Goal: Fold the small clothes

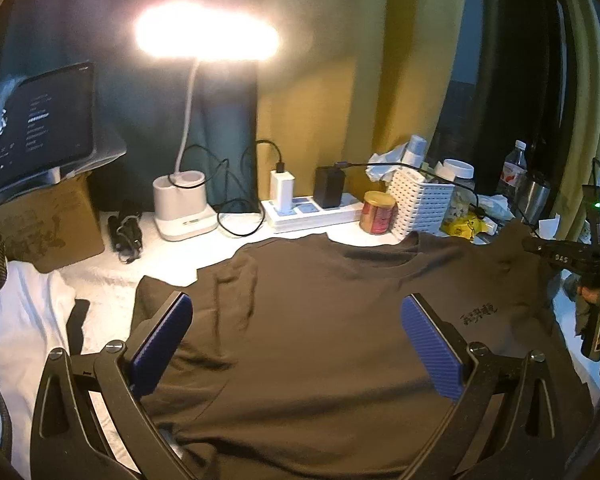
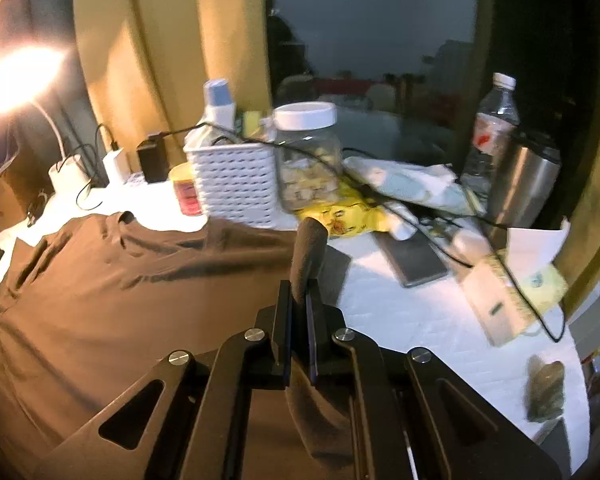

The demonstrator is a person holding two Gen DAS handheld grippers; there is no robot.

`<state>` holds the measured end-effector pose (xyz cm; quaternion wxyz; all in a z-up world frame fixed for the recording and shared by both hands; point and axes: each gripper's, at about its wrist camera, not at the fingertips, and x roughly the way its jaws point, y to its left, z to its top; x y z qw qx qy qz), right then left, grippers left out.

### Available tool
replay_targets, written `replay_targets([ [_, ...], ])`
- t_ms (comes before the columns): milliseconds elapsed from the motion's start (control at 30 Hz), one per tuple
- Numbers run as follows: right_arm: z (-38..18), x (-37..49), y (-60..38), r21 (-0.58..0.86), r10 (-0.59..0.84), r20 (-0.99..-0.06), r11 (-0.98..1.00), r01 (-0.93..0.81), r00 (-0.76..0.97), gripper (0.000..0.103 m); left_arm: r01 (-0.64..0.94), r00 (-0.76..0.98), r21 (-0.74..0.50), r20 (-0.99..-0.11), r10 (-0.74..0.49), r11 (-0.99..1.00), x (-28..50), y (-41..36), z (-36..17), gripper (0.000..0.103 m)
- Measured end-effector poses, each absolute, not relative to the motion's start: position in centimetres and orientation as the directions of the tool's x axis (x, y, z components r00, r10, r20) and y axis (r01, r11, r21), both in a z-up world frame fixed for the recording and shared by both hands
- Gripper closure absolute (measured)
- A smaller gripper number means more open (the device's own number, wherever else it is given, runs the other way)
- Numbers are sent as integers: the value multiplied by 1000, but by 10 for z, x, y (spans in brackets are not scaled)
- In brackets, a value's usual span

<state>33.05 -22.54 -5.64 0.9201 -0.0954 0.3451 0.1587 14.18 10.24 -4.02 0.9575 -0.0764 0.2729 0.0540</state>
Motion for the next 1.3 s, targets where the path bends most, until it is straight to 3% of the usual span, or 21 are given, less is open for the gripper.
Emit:
replay_targets([
  [533,-108,337,-150,-12,262,-768,907,-421,584,96,-167,827,-177,-560,41,970,138,140,-55,1],
  [567,-109,337,-148,-5,269,-771,904,-427,577,93,-166,827,-176,-560,40,970,138,139,-55,1],
  [633,-108,333,-145,23,299,-769,896,-443,565,74,-160,828,-171,-560,37,972,137,137,-54,1],
  [667,-106,330,-145,28,308,-765,893,-448,565,58,-157,828,-170,-559,36,973,137,136,-53,1],
  [700,-102,326,-146,27,315,-758,890,-455,571,52,-153,829,-168,-558,34,974,137,135,-52,1],
  [933,-82,310,-202,11,266,-737,924,-382,621,52,-138,829,-160,-559,25,978,135,120,-51,1],
  [1300,-94,288,-259,104,284,-746,943,-316,602,52,-111,817,-138,-577,11,984,138,91,-47,1],
])
